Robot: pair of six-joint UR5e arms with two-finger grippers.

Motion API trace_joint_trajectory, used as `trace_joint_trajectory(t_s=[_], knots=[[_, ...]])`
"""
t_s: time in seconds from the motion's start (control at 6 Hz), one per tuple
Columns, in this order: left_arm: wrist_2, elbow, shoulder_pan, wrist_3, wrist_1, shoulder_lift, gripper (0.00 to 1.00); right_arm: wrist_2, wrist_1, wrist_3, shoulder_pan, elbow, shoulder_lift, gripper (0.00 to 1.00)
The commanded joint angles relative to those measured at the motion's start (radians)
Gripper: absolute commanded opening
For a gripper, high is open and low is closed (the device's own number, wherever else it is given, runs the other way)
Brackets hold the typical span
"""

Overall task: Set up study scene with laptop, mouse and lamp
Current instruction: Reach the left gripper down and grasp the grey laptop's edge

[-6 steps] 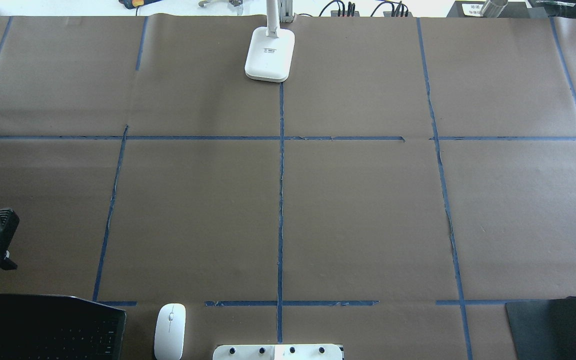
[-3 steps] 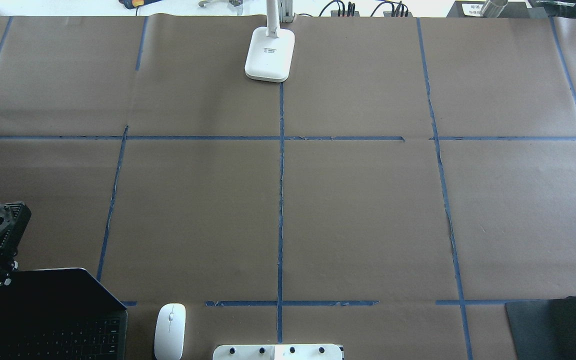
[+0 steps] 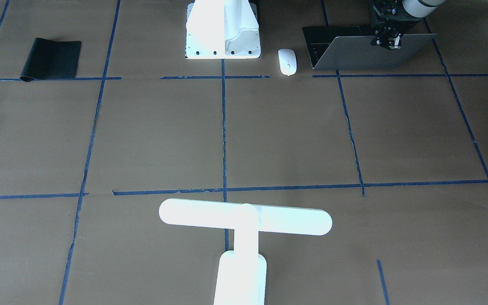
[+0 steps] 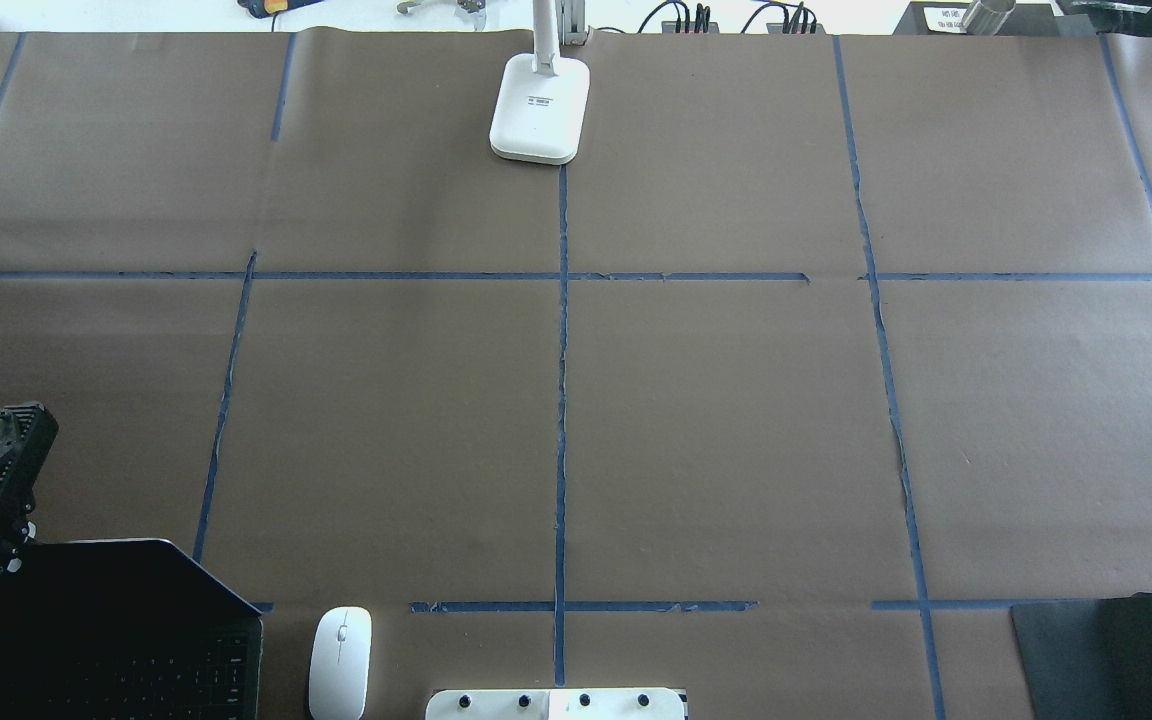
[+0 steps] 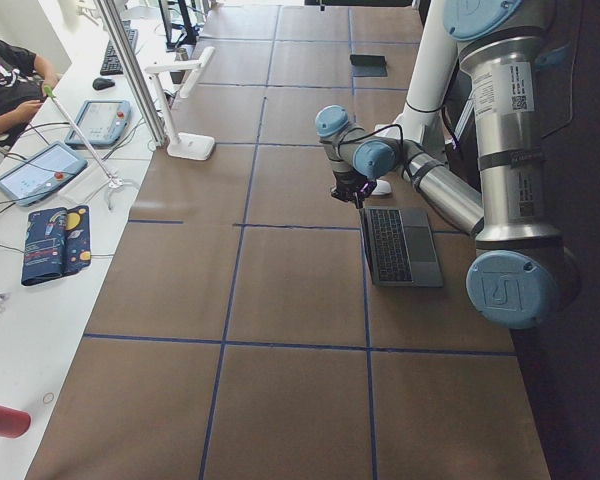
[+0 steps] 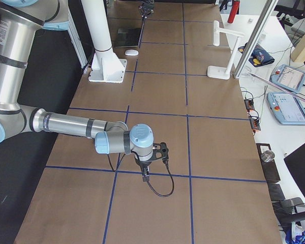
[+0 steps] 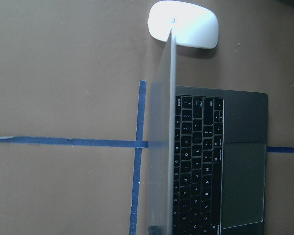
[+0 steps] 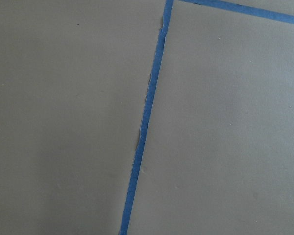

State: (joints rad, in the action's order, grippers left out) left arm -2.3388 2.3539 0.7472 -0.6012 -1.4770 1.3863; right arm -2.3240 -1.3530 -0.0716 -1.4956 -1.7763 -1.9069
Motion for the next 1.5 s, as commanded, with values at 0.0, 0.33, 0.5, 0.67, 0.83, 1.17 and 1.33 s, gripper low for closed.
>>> trace_joint_trajectory(t_s=[0.0, 0.33, 0.5, 0.67, 0.83, 1.17, 1.33], knots=[[0.063, 0.013, 0.047, -0.006, -0.006, 0.058, 0.00, -0.002, 0.000, 0.001, 0.000, 0.000, -0.001, 1.00], [0.186, 0.005, 0.052, -0.008, -0.006, 0.103, 0.00, -0.002, 0.000, 0.003, 0.000, 0.000, 0.000, 1.00], [0.220, -0.025, 0.052, -0.038, 0.006, 0.150, 0.02, -0.002, 0.000, 0.004, 0.000, 0.000, 0.002, 1.00], [0.234, -0.068, 0.072, -0.130, 0.006, 0.192, 0.01, -0.002, 0.000, 0.004, 0.000, 0.001, 0.002, 1.00], [0.233, -0.131, 0.081, -0.135, 0.007, 0.264, 0.01, -0.002, 0.000, 0.003, 0.000, 0.000, 0.002, 1.00], [0.233, -0.198, 0.093, -0.135, 0.153, 0.455, 0.00, 0.000, 0.000, 0.003, 0.000, 0.001, 0.003, 1.00], [0.231, -0.232, 0.116, -0.135, 0.247, 0.567, 0.00, 0.000, 0.000, 0.003, 0.000, 0.003, 0.003, 1.00]])
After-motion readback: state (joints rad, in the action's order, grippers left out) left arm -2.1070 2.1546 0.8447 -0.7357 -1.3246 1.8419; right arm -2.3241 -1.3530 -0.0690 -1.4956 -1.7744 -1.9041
